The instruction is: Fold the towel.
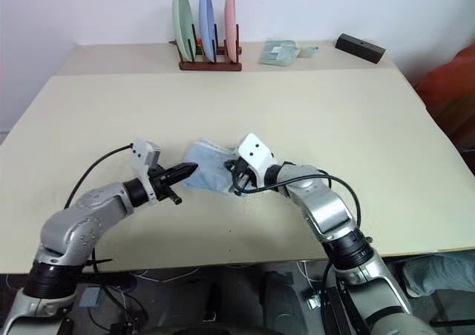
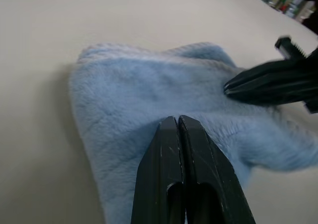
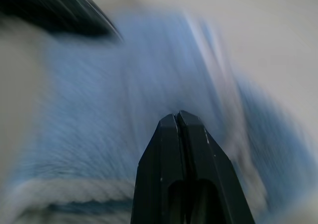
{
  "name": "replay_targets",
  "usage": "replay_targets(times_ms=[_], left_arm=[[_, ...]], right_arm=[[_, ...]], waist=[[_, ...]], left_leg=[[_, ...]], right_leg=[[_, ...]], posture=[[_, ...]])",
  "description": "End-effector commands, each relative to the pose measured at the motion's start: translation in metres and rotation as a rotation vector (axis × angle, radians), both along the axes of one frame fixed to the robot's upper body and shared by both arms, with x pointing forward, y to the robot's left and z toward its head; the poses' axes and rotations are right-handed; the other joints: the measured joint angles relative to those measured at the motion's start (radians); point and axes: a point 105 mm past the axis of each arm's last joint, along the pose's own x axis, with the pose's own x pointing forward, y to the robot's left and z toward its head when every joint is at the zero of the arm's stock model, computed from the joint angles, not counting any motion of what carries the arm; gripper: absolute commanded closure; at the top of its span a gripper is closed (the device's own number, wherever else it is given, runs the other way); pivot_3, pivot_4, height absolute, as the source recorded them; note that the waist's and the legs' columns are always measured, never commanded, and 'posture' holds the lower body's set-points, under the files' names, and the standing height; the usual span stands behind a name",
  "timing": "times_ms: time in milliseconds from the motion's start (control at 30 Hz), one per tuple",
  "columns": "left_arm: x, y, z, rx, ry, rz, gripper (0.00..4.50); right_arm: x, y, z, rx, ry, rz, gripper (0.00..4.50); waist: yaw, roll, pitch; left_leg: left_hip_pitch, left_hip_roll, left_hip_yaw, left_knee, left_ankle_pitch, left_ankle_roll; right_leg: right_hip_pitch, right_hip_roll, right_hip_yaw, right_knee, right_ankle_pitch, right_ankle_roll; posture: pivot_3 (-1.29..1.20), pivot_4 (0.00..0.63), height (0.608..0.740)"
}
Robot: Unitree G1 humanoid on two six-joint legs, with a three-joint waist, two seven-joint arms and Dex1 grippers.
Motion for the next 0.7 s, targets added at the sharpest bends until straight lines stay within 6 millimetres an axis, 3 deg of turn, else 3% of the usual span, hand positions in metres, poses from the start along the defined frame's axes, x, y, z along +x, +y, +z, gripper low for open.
replay_targets(times_ms=[33,233,367,433,533,700], left_arm=[[-0.002,-0.002,-0.01,0.001,-0.01,0.009,4.48],[-0.007,-0.001,-0.024,0.017,-0.004,0.018,4.48],[-0.008,0.004,-0.029,0.042,-0.015,0.024,4.48],[-0.005,0.007,-0.018,0.001,-0.052,0.051,4.48],[0.0,0.016,0.012,-0.067,-0.153,0.092,4.5],[-0.005,0.027,0.038,-0.036,-0.232,0.086,4.5]], right_arm=[[0.001,-0.003,-0.009,-0.035,-0.023,0.004,4.5],[0.001,-0.012,-0.022,-0.078,-0.039,-0.006,4.5],[0.008,-0.012,-0.003,-0.017,-0.104,-0.018,4.5],[0.008,-0.012,0.01,0.014,-0.138,0.006,4.5],[0.004,-0.017,0.036,0.043,-0.217,0.059,3.65],[0.01,-0.051,0.062,-0.047,-0.354,0.022,1.21]], waist=[[0.0,0.0,0.0],[0.001,0.0,-0.001],[0.0,0.0,-0.001],[0.001,0.0,-0.001],[0.001,0.0,-0.001],[0.0,0.0,-0.001]], left_leg=[[0.0,0.0,0.0,0.0,0.0,0.0],[0.001,0.001,0.0,0.0,0.0,0.0],[0.001,0.001,0.0,0.0,0.0,0.0],[0.001,0.001,0.0,0.0,0.0,0.0],[0.001,0.001,-0.001,0.0,0.0,0.0],[0.0,0.001,-0.001,-0.001,0.0,0.0]], right_leg=[[0.0,0.0,0.0,0.0,0.0,0.001],[0.001,0.0,0.0,0.0,0.001,0.002],[0.001,0.0,0.0,0.0,0.001,0.002],[0.001,-0.001,0.0,0.0,0.001,0.002],[0.001,-0.001,0.0,0.0,0.001,0.002],[0.0,-0.001,-0.001,0.0,0.002,0.002]], posture=[[0.0,0.15,0.74],[0.0,0.15,0.74],[0.0,0.15,0.74],[0.0,0.15,0.74],[0.0,0.15,0.74],[0.0,0.15,0.74]])
